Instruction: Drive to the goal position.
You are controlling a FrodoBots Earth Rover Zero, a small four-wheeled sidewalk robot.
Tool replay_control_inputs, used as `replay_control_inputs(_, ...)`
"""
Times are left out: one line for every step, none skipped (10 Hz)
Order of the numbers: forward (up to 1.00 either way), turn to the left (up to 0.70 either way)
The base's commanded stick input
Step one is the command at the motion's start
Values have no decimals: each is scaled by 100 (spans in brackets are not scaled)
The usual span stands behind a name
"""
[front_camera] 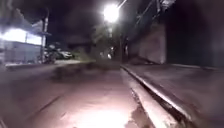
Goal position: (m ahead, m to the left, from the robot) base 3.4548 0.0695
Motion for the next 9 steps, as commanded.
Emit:
replay_control_inputs(70,0)
replay_control_inputs(70,0)
replay_control_inputs(70,0)
replay_control_inputs(70,0)
replay_control_inputs(70,0)
replay_control_inputs(70,0)
replay_control_inputs(70,-7)
replay_control_inputs(70,-16)
replay_control_inputs(70,-11)
